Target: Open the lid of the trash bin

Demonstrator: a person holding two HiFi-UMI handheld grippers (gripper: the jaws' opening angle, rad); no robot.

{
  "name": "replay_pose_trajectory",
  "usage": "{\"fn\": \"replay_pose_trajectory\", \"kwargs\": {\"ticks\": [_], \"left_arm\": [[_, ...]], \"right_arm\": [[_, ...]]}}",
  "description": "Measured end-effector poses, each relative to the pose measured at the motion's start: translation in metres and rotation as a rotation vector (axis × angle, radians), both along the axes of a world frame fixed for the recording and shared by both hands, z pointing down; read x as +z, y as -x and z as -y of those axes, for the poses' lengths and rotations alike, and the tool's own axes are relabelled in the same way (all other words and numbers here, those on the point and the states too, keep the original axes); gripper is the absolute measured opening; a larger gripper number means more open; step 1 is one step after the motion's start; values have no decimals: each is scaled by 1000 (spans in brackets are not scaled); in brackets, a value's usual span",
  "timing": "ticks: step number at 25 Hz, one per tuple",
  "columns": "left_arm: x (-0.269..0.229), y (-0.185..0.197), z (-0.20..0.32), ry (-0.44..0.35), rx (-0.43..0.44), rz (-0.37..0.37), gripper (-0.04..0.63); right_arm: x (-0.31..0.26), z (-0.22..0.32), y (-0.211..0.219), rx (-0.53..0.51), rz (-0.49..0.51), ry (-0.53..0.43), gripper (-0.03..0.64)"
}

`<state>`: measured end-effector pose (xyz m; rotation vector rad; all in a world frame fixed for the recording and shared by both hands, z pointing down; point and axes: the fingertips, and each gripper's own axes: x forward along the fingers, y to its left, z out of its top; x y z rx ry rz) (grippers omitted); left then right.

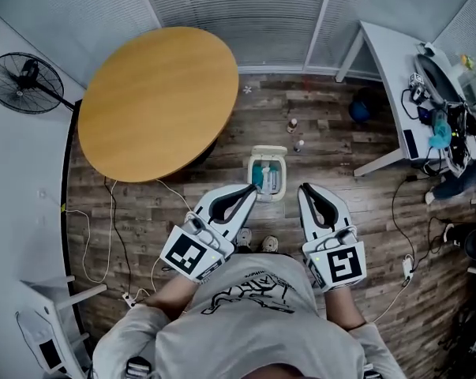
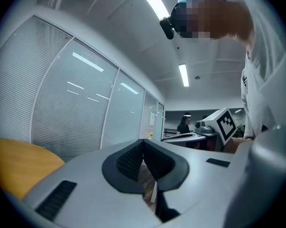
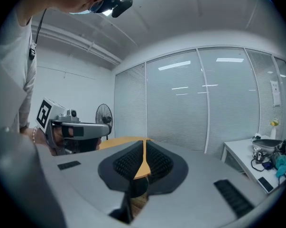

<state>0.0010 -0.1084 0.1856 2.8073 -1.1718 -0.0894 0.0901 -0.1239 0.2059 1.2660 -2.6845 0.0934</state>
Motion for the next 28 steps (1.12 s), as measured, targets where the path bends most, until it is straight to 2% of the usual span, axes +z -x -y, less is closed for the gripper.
{"fn": "replay_pose_trajectory", "kwargs": {"ticks": [12,22,28], "left_arm": [[-31,8,-10,-33,-15,3,20],[-40,15,-3,-52,-47,9,20],[-40,13,1,-52,-30,6,20]], "right_arm": [[-39,-10,-4,29,42,-42,26],[-47,-6,-14,60,37,-42,26],[-47,-3,-8,42,12,-45,25]]}}
